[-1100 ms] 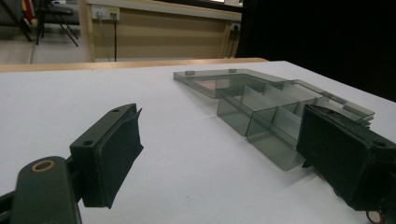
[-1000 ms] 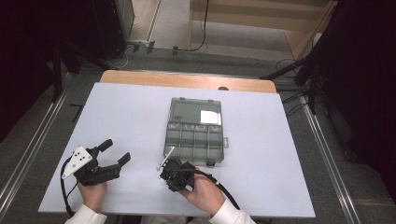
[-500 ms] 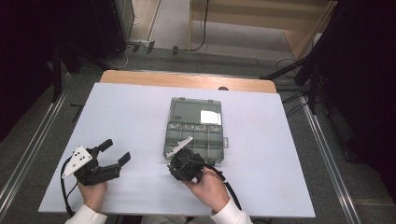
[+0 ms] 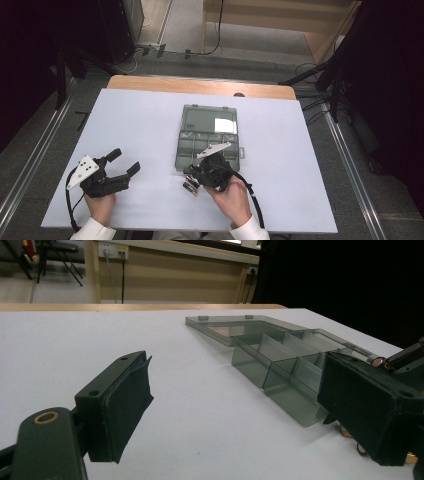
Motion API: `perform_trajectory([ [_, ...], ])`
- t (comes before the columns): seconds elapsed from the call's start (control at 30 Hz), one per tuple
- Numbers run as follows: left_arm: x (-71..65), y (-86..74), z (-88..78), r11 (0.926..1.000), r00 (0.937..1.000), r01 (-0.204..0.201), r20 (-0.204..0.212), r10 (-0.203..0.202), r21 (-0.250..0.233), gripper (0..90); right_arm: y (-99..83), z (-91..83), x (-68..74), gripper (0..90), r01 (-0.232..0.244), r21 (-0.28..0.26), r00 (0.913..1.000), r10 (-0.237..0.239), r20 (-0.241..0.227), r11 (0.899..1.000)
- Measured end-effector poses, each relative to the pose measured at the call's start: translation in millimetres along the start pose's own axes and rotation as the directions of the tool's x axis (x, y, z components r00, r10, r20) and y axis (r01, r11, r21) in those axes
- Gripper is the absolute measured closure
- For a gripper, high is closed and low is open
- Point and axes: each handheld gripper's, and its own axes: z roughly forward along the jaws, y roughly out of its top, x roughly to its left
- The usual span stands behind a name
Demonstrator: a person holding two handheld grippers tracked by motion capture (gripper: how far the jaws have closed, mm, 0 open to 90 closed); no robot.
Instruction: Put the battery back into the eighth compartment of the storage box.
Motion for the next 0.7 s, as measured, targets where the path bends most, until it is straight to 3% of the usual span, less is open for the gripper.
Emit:
perform_trajectory([
  [0.17, -0.1, 0.1, -0.3, 1.0, 1.0, 0.003, 0.001, -0.003, -0.003, 13.2, -5.0, -6.3, -5.9, 78.0, -0.054, -0.059, 0.9984, 0.055, 0.015, 0.997],
  [0.3, 0.0, -0.1, 0.4, 1.0, 1.0, 0.006, 0.004, -0.006, -0.001, 13.2, -9.5, -12.4, -15.9, 77.9, -0.113, -0.102, 0.9931, 0.115, 0.022, 0.988],
  [0.7, 0.1, -0.3, 2.0, 0.9999, 0.9999, 0.014, 0.004, -0.014, -0.002, 13.2, -27.1, -24.9, -51.3, 77.9, -0.27, -0.173, 0.9598, 0.279, 0.03, 0.947],
])
